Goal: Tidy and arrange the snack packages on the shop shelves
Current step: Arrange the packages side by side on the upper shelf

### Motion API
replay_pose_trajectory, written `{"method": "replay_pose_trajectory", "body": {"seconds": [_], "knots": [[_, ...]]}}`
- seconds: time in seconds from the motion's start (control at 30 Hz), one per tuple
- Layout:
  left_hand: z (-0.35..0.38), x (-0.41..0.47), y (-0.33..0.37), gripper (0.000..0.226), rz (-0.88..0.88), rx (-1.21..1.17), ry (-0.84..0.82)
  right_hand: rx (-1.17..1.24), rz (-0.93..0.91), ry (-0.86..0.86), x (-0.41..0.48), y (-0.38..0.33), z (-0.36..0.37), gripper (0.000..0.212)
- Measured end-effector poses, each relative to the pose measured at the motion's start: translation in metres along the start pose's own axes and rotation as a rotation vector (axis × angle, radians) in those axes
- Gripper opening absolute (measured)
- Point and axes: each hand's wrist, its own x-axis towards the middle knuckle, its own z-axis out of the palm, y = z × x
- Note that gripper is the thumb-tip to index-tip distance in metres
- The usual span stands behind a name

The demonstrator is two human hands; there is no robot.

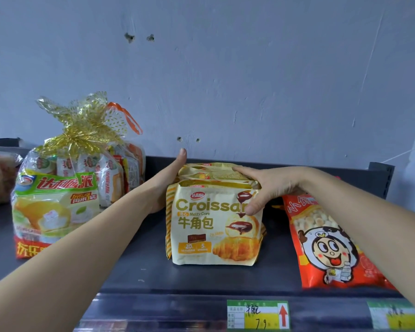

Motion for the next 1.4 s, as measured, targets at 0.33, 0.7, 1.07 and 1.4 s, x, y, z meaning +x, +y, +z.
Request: {"method": "replay_pose_trajectory", "body": {"seconds": [0.33,0.7,1.07,1.4], "knots": [[-0.016,-0.009,0.036,0.132,-0.028,0.916,-0.447,0.398,-0.122,0.091,0.002,0.001,-0.005,0.106],[0.010,-0.001,0.025,0.091,0.220,1.259,-0.233,0.374,0.062,0.342,0.049,0.007,0.004,0.050],[0.020,-0.014,0.030,0.099,0.220,1.424,-0.097,0.175,0.052,0.462,0.009,-0.001,0.005,0.058],[0.082,-0.033,0.037,0.055,0.688,1.238,0.146,0.198,0.343,0.877,-0.089,0.060,0.012,0.064]]}}
